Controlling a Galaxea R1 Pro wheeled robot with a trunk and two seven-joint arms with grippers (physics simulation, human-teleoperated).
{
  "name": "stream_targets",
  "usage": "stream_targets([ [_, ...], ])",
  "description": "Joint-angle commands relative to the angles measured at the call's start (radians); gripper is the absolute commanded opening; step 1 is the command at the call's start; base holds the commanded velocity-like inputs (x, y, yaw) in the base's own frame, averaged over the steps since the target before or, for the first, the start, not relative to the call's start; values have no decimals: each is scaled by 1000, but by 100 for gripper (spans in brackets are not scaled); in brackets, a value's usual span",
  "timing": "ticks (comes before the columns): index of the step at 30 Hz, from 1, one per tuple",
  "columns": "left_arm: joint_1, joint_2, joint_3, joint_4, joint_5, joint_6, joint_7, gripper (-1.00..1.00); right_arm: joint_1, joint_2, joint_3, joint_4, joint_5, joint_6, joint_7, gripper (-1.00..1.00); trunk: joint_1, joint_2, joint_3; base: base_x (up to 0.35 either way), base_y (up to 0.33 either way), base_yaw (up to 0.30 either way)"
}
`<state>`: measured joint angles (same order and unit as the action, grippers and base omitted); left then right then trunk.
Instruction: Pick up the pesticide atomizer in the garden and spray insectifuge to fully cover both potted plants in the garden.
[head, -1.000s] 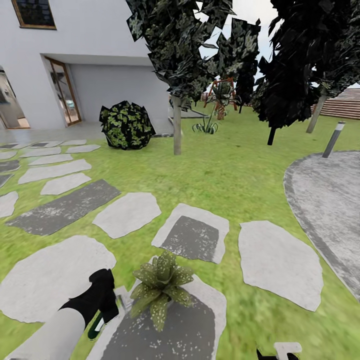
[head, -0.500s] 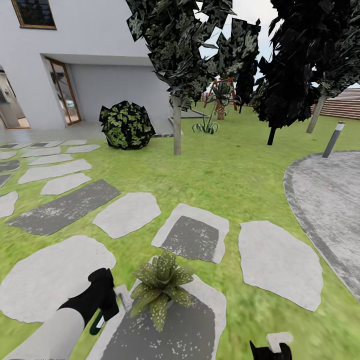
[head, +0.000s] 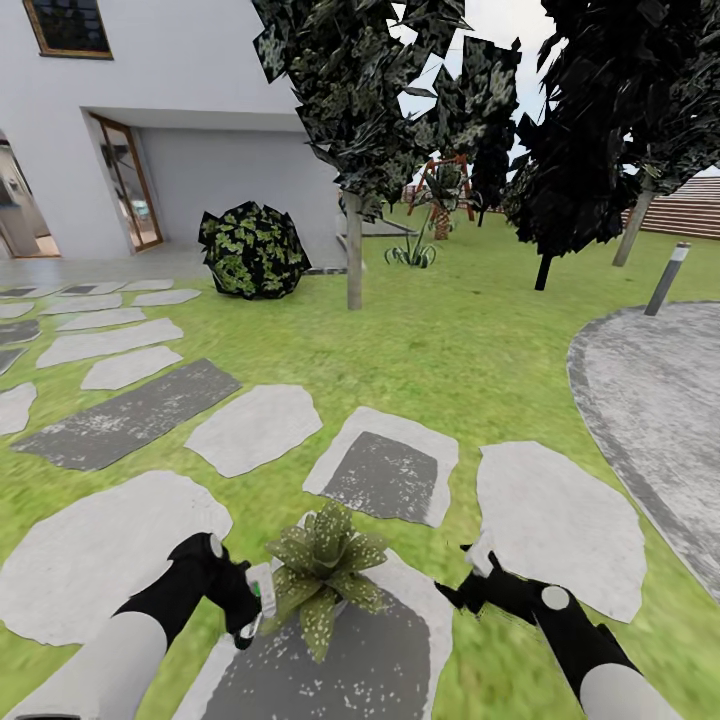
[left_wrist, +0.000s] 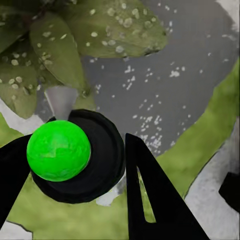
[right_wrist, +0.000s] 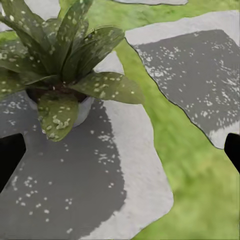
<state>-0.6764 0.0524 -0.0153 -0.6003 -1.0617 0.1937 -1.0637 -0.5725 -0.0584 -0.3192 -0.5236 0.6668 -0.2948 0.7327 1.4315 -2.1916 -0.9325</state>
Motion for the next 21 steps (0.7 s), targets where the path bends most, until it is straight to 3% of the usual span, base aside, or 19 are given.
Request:
stream_targets([
  [1,-1,0,-1,1,2,6,-20,-100,-15,6,9,-3,11,6,28,100,0,0,-1,0,0,0],
  [2,-1,-2,-1,3,4,3,-35,-100,-31,12,70,-5,13,21,54,100,0,0,-1,0,0,0],
  [3,-1,-3,0,4,5,2,-40,-100,-38,13,105,-6,13,29,65,100,0,0,-1,0,0,0],
  [4,-2,-5,0,5,6,2,-47,-100,-46,16,157,-9,13,37,79,-100,0,0,-1,0,0,0],
  [5,-3,-9,1,6,5,1,-51,-100,-52,19,194,-12,13,43,95,-100,0,0,-1,0,0,0],
  [7,-3,-19,1,8,6,1,-55,-100,-55,23,217,-28,13,45,150,-100,0,0,-1,0,0,0],
  [13,-3,-36,3,9,7,-31,-122,-100,-56,56,224,-71,13,46,244,-100,0,0,-1,0,0,0],
  [15,-3,-51,2,10,6,-47,-131,-100,-63,92,224,-82,13,46,284,-100,0,0,-1,0,0,0],
  [17,-3,-56,1,10,5,-49,-131,-100,-69,107,224,-84,13,46,333,-100,0,0,-1,0,0,0],
  [21,-3,-76,-6,9,0,-51,-120,-100,-72,159,226,-85,13,46,350,-100,0,0,-1,0,0,0],
])
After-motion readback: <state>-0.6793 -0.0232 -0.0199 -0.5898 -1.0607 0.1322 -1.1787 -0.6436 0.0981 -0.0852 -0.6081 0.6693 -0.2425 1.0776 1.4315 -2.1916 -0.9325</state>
